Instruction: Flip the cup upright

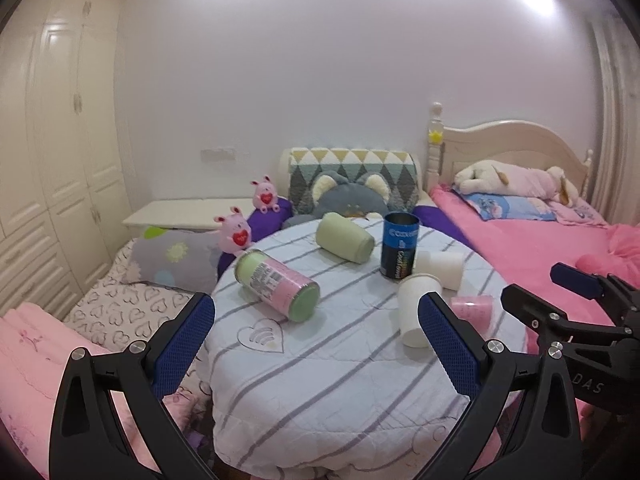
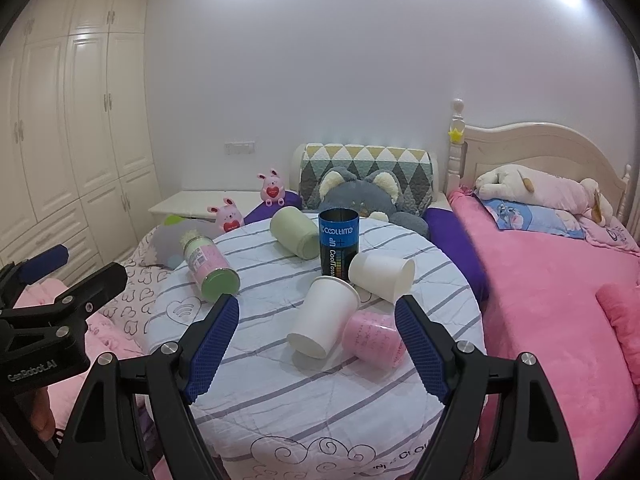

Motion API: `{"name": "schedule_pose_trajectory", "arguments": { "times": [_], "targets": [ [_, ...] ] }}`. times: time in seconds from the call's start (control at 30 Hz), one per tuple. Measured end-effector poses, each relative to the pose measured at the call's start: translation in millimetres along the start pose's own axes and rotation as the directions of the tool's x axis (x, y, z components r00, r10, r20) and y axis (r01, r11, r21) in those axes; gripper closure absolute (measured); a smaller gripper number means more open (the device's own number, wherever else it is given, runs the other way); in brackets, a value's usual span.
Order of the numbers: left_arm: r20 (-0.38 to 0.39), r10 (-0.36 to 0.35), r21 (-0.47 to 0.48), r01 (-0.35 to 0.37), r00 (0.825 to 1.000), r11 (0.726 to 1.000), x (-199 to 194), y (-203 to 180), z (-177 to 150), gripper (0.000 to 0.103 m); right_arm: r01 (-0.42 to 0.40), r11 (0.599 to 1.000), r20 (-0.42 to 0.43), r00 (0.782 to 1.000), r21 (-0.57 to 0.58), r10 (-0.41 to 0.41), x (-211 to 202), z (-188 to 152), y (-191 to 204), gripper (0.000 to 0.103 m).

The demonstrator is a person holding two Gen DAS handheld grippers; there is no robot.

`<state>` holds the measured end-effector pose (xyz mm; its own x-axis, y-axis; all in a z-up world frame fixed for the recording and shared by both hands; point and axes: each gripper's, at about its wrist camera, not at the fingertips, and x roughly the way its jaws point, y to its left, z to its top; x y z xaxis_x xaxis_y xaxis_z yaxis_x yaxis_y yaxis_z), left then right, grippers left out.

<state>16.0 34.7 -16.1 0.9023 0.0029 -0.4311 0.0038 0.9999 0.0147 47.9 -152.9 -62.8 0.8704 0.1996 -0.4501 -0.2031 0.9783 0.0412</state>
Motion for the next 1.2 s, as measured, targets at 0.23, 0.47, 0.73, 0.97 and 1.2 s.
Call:
{"name": "schedule_pose_trajectory", "arguments": {
  "times": [0.23, 0.47, 0.73, 0.97, 1.2],
  "targets": [
    [-0.011, -0.006, 0.004, 0.006, 1.0, 1.0, -3, -2, 5, 0.0, 0.013, 1.0, 0.008, 1.0, 0.007, -0.013, -8, 3, 0, 0.021],
    [0.009, -0.019, -0.002, 0.019, 1.0, 1.0, -5, -6, 13, 0.0, 0.044, 0.999, 0.046, 0.998, 0.007, -0.044, -17, 11, -4, 0.021],
    [0.029, 0.001, 0.008, -0.001, 1.0, 1.0, -2, -12, 21, 0.0, 0.056, 0.998, 0.071, 0.996, 0.008, -0.056, -16, 14, -9, 0.021],
    [0.031, 0.008, 0.016, -0.009, 0.999, 1.0, 3, -16, 24, 0.0, 0.05, 0.999, 0.078, 0.996, 0.017, -0.051, -12, 15, -13, 0.021],
    [0.041, 0.016, 0.021, -0.017, 0.999, 1.0, 11, -20, 30, 0.0, 0.045, 0.999, 0.1, 0.994, 0.024, -0.047, -10, 16, -19, 0.021]
  ]
}}
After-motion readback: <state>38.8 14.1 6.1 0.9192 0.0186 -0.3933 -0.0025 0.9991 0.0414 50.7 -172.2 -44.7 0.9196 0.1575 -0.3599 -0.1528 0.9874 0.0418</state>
